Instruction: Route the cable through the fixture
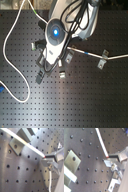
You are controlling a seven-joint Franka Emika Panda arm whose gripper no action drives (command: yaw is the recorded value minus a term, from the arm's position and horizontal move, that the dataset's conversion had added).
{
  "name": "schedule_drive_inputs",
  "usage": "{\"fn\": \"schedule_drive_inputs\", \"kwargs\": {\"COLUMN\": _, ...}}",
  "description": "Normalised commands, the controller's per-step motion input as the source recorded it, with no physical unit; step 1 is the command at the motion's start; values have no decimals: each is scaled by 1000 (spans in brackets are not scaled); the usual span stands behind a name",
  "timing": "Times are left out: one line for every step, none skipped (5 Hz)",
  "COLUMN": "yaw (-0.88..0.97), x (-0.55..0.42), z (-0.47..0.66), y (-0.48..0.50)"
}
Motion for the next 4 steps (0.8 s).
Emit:
{"fn": "schedule_drive_inputs", "kwargs": {"yaw": 0, "x": -18, "z": 0, "y": -24}}
{"fn": "schedule_drive_inputs", "kwargs": {"yaw": 0, "x": 84, "z": -286, "y": 37}}
{"fn": "schedule_drive_inputs", "kwargs": {"yaw": 0, "x": 311, "z": -3, "y": 160}}
{"fn": "schedule_drive_inputs", "kwargs": {"yaw": 0, "x": 300, "z": 1, "y": 200}}
